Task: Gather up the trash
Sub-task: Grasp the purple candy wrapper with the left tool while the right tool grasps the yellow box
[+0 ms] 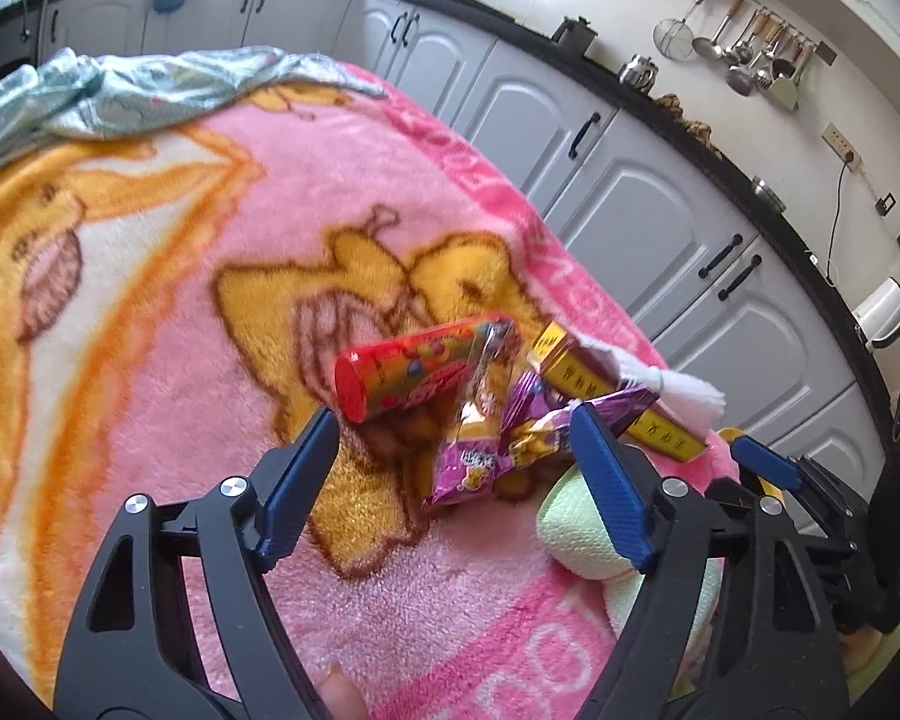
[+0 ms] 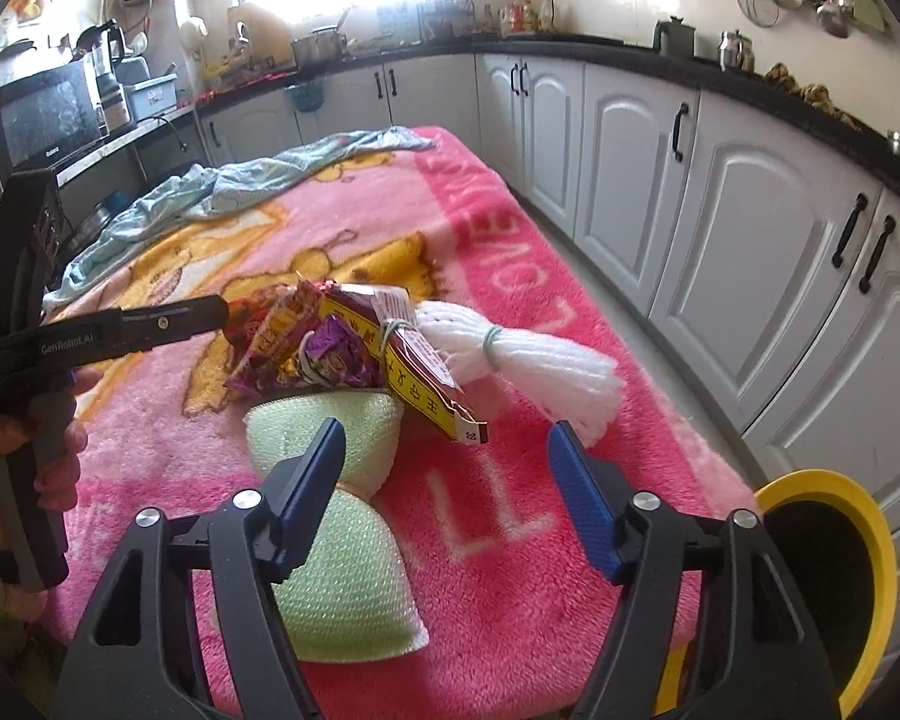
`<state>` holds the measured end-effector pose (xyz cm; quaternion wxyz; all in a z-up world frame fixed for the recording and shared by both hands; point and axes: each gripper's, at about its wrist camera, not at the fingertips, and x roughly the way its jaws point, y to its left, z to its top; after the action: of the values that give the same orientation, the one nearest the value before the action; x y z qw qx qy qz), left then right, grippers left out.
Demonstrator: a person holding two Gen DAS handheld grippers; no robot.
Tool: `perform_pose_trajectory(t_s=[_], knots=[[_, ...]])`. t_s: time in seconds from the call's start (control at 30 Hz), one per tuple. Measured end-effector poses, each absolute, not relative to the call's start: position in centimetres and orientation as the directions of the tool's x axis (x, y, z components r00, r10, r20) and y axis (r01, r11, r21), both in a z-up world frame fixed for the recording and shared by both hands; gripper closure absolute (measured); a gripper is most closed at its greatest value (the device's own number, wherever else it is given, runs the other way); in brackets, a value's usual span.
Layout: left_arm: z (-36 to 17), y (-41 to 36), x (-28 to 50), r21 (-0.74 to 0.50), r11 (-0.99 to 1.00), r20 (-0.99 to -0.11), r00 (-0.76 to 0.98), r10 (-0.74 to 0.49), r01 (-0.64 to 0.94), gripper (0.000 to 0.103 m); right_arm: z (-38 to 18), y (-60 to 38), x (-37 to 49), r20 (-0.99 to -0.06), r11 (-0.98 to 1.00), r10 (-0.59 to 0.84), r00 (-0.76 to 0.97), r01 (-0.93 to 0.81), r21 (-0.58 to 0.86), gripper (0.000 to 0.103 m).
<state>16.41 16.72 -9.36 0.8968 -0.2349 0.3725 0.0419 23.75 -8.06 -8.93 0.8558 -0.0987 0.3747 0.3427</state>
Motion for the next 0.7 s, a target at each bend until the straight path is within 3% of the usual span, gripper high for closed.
perform_pose_trajectory(t_s=[0.2, 0.43, 0.57, 0.7], knots=[[-10.6, 16.7, 17.3, -0.407, 0.882, -0.702, 0.699, -0.135, -0.237, 0.049, -9.9, -7.5, 24.7, -0.725, 0.744, 0.508, 0.465, -0.662, 0.096, 0.048], [-11.3, 16.3, 18.1, -0.409, 0.883, -0.713, 0.685, -0.152, -0.230, 0.063, -10.5, -7.2, 25.0, -0.739, 0.730, 0.514, 0.437, -0.675, 0.108, 0.078], [-11.5, 16.0, 18.3, -0.407, 0.885, -0.717, 0.679, -0.157, -0.225, 0.073, -10.4, -7.2, 24.7, -0.736, 0.722, 0.525, 0.428, -0.682, 0.118, 0.088], [-11.7, 16.0, 18.4, -0.404, 0.888, -0.725, 0.669, -0.165, -0.219, 0.083, -10.1, -7.3, 24.4, -0.733, 0.710, 0.541, 0.413, -0.692, 0.134, 0.092]])
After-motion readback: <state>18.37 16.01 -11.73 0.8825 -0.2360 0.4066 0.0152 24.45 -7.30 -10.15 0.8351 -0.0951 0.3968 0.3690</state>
